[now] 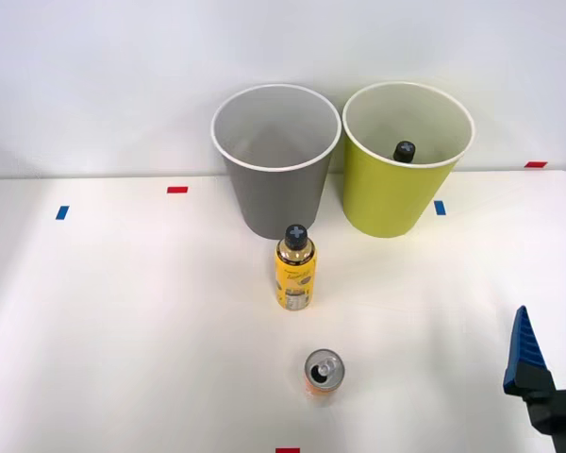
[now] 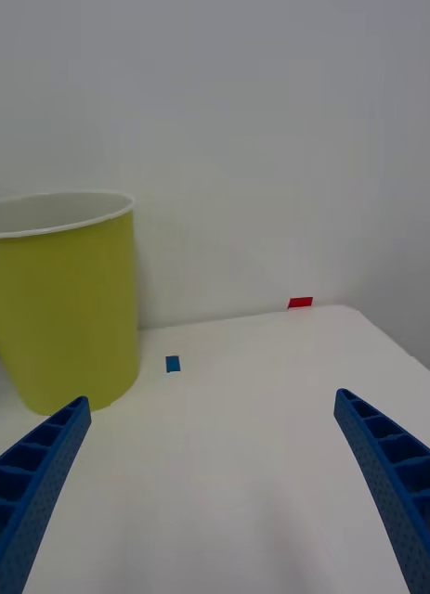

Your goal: Put cans in the gray bin, plastic bottles in the light green bin

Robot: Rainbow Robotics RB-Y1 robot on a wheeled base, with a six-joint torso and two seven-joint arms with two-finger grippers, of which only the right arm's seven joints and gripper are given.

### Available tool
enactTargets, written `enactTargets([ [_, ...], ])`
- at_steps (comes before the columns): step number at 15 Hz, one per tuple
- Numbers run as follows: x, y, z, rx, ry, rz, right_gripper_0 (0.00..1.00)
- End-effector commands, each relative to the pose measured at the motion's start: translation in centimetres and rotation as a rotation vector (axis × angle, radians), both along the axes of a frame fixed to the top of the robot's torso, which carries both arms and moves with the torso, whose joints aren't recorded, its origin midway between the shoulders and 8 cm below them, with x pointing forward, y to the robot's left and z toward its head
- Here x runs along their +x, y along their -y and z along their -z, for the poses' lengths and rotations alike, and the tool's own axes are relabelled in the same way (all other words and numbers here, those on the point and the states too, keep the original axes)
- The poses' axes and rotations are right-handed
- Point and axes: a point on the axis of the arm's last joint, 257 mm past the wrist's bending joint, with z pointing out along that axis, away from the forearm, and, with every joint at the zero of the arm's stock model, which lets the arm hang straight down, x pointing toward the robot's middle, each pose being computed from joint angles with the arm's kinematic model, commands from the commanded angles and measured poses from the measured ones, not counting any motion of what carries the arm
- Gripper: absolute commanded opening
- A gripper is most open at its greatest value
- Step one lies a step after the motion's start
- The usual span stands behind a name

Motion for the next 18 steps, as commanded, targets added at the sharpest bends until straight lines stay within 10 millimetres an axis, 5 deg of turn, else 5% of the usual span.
enactTargets([
  [1,-0.2,0.1,1.0,-0.019,-0.013,0.024,0.9],
  [6,-2.1,-1.6,3.6,0.046,0.081,-0.005,0.9],
  [11,-4.9,-4.3,8.8,-0.002,0.042,-0.061,0.93],
  [18,-6.3,-8.0,10.6,-0.129,-0.033,-0.177,0.94],
])
